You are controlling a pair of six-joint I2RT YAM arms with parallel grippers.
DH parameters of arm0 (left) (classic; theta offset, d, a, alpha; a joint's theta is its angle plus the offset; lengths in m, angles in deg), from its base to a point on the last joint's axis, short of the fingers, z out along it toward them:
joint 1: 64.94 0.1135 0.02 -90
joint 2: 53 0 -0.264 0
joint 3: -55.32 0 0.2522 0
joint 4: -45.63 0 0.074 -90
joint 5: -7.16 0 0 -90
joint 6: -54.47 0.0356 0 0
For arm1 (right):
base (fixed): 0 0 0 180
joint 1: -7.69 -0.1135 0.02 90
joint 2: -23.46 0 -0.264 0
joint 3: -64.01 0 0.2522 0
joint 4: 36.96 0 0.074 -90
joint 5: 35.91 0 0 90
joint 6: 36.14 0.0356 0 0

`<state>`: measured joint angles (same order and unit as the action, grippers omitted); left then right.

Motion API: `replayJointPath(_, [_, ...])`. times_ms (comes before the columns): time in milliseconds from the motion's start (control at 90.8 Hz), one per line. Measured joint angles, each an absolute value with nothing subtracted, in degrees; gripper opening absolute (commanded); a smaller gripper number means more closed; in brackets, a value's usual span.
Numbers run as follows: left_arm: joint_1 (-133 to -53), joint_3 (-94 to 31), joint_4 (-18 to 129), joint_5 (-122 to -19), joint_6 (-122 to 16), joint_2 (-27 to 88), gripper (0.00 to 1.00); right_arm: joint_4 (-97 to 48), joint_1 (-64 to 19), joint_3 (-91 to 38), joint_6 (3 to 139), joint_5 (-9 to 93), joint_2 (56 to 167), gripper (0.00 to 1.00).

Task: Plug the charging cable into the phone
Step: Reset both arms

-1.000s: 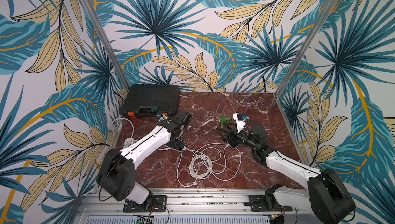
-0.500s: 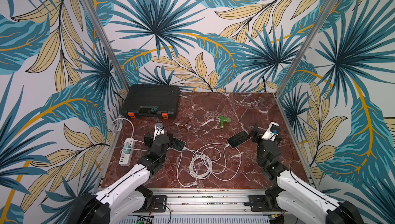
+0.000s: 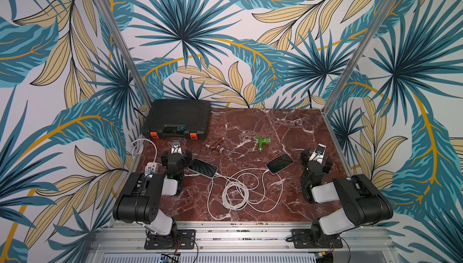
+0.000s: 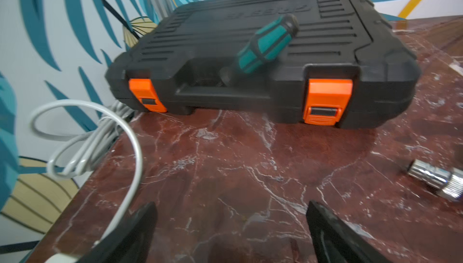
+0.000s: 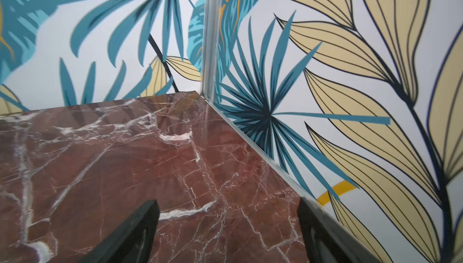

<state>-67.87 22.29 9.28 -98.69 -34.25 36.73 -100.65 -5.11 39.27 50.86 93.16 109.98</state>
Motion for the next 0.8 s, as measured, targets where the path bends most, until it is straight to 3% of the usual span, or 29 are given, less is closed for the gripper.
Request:
replayJointPath(121, [-67.8, 22.0, 6.1, -95.9, -33.8, 36.8, 1.00, -102.7, 3.4, 39.0, 53.3, 80.0, 110.1, 0.99])
replayJointPath(264, [-67.8, 21.9, 4.3, -94.5, -33.6, 36.8, 1.00, -102.5, 5.4, 39.0, 55.0, 72.2, 110.5, 0.99])
replayJointPath(804, [-67.9, 21.9, 3.5, -93.3, -33.3, 36.8, 1.00, -102.7, 5.4, 39.0, 55.8, 66.9, 110.6, 0.99])
